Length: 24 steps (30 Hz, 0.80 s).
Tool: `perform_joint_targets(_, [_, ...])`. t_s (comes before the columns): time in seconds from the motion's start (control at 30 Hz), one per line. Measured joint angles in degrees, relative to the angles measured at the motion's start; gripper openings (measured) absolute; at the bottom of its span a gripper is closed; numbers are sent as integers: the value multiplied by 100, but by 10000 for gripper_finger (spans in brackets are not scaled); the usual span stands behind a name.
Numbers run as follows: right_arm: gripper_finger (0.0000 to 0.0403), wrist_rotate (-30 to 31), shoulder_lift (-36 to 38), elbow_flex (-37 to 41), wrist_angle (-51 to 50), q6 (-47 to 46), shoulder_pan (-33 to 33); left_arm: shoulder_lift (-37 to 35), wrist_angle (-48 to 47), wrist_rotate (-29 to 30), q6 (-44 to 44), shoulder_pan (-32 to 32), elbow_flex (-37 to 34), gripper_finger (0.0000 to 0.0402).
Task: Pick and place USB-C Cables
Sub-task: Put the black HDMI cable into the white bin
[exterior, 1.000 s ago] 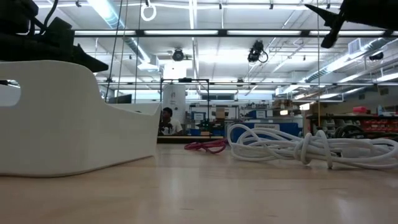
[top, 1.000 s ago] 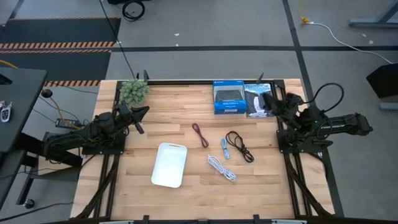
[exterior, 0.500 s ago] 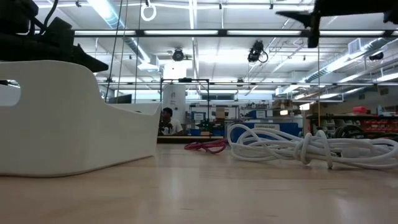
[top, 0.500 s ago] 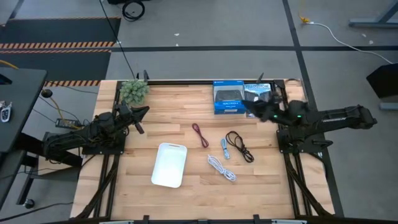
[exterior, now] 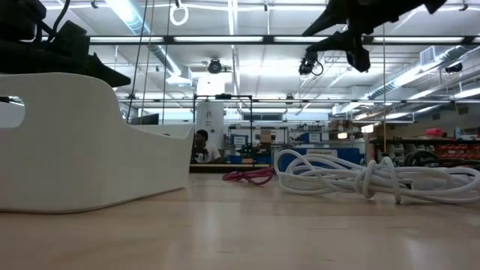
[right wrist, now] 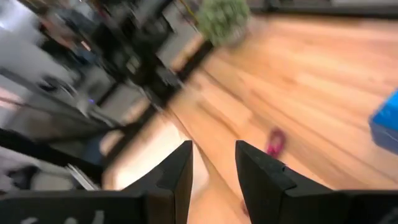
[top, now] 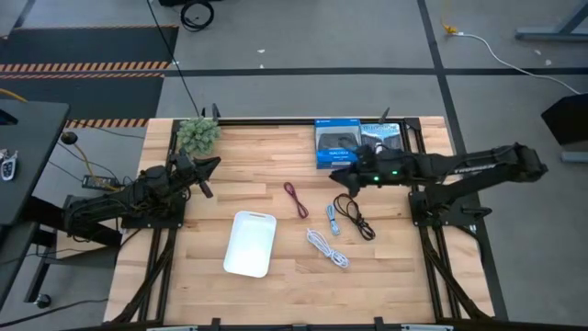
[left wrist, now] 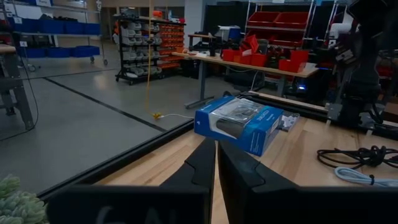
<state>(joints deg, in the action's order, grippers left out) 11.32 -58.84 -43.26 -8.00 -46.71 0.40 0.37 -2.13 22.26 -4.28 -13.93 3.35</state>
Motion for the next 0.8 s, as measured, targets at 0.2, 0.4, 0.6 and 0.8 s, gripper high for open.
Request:
perform_joint_targets(0.2, [128, -569, -881, -976, -1317, 170, 10, 1, 0, 0, -1, 1, 0, 25])
perform_joint_targets(0.4, [130, -1222, -1735, -1774, -2183, 547, 190, 0, 0, 0, -1, 1, 0, 25])
perform_joint_targets(0.6, [161, -1595, -2450, -2613, -3428, 930, 360, 1, 0, 0, -1, 1, -1, 25])
perform_joint_targets(0.8, [206, -1538, -2877, -3382, -5157, 1214, 392, 1, 0, 0, -1, 1, -1, 25])
